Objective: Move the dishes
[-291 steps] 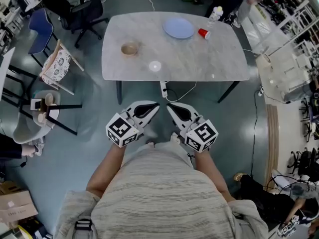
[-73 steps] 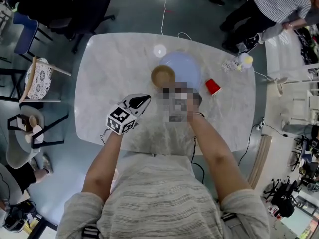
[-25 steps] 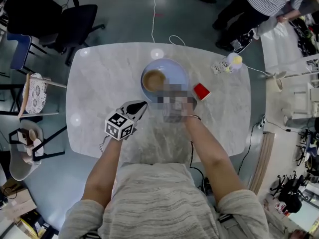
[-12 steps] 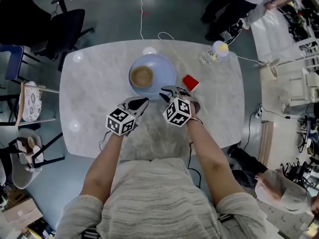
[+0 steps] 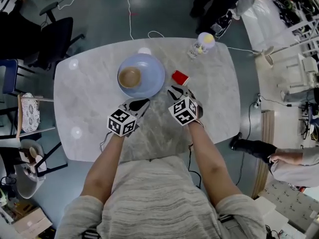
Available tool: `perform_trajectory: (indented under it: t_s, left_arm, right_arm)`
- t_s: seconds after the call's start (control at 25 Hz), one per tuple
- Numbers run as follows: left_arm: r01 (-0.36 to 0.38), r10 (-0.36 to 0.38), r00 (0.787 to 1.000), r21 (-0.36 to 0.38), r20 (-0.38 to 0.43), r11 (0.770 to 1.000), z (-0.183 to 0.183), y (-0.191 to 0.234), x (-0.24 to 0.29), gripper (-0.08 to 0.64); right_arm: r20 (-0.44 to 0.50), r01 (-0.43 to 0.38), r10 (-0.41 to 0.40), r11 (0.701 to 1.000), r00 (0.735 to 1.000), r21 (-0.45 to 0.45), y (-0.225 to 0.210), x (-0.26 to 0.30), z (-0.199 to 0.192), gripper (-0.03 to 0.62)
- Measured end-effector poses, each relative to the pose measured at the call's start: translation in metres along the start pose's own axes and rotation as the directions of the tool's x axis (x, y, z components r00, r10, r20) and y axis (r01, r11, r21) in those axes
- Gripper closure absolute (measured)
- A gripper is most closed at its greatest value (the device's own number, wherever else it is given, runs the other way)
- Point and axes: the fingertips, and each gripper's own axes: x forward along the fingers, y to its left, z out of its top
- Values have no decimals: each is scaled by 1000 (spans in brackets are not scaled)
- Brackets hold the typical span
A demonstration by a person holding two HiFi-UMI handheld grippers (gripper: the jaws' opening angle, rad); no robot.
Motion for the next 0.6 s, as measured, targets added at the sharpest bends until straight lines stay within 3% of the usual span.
perform_trajectory:
  t_s: [0.2, 0.6]
  left_arm:
    - [32, -32, 999, 12, -23, 999, -3, -12, 16, 540]
    - [62, -60, 996, 21, -65, 998, -11, -27, 38, 540]
  right_arm:
    - [-2, 65, -66, 980, 998, 191, -26, -7, -24, 483]
    - [-20, 143, -150, 879, 988, 456, -65, -2, -66, 451]
